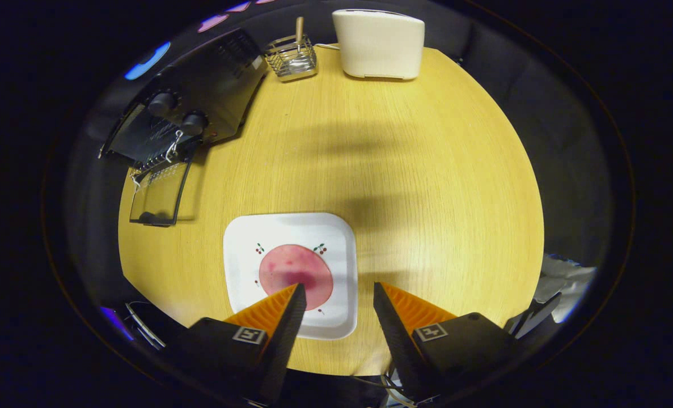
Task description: Open the toaster oven, put the food inside, and close the toaster oven door.
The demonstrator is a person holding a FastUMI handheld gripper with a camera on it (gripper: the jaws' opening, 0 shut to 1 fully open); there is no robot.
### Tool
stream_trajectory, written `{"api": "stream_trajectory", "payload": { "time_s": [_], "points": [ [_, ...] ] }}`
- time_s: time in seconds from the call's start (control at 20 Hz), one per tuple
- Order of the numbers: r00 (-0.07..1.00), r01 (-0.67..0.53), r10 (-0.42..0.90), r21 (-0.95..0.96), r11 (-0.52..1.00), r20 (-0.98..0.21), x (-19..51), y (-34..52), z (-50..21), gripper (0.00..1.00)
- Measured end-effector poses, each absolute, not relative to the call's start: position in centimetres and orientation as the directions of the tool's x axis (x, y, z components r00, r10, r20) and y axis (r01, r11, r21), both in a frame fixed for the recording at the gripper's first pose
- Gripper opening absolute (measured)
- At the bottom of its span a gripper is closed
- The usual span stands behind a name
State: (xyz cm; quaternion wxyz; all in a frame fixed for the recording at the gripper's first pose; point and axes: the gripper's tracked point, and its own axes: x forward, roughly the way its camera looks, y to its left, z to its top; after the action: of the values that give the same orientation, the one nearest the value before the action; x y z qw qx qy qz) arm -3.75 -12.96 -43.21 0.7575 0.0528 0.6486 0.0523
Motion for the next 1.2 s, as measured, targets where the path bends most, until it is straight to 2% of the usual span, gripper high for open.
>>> {"api": "stream_trajectory", "payload": {
  "time_s": [0.05, 0.2, 0.25, 0.4, 0.45, 0.5, 0.6, 0.85, 1.0, 1.2],
  "points": [
    [0.137, -0.008, 0.156, 0.157, 0.988, -0.978, -3.8, -12.8, -43.8, 0.63],
    [0.074, -0.028, 0.152, 0.150, 0.988, -0.986, -4.5, -13.2, -45.9, 0.60],
    [0.072, -0.015, 0.146, 0.145, 0.989, -0.987, -4.3, -13.4, -45.8, 0.17],
    [0.076, -0.027, 0.191, 0.189, 0.982, -0.979, -4.3, -13.5, -46.0, 0.17],
    [0.085, -0.034, 0.223, 0.221, 0.975, -0.971, -4.3, -13.4, -45.3, 0.11],
    [0.081, -0.020, 0.252, 0.251, 0.968, -0.964, -4.5, -13.3, -45.6, 0.07],
    [0.081, 0.052, 0.343, 0.347, 0.936, -0.936, -4.9, -12.9, -45.6, 0.07],
    [0.196, 0.183, 0.479, 0.511, 0.840, -0.856, -5.4, -12.5, -44.1, 0.05],
    [0.255, 0.269, 0.517, 0.574, 0.773, -0.817, -5.3, -11.8, -42.9, 0.05],
    [0.323, 0.308, 0.543, 0.629, 0.714, -0.775, -5.9, -9.8, -39.9, 0.05]
  ]
}}
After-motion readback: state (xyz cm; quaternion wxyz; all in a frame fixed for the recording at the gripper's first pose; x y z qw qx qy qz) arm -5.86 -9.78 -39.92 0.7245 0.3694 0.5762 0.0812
